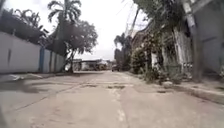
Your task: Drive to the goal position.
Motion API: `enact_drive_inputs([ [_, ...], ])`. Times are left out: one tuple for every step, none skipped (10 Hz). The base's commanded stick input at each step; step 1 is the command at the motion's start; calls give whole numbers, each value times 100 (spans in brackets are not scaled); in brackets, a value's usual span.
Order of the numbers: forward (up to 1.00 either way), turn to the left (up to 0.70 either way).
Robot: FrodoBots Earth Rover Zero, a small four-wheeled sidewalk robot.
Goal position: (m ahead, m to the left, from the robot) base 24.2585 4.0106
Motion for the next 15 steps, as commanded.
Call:
enact_drive_inputs([
  [50,-44],
  [50,-49],
  [50,-25],
  [50,1],
  [50,1],
  [50,1],
  [50,1],
  [50,1],
  [50,1],
  [50,1],
  [50,1],
  [50,1],
  [50,1],
  [50,1],
  [50,1],
])
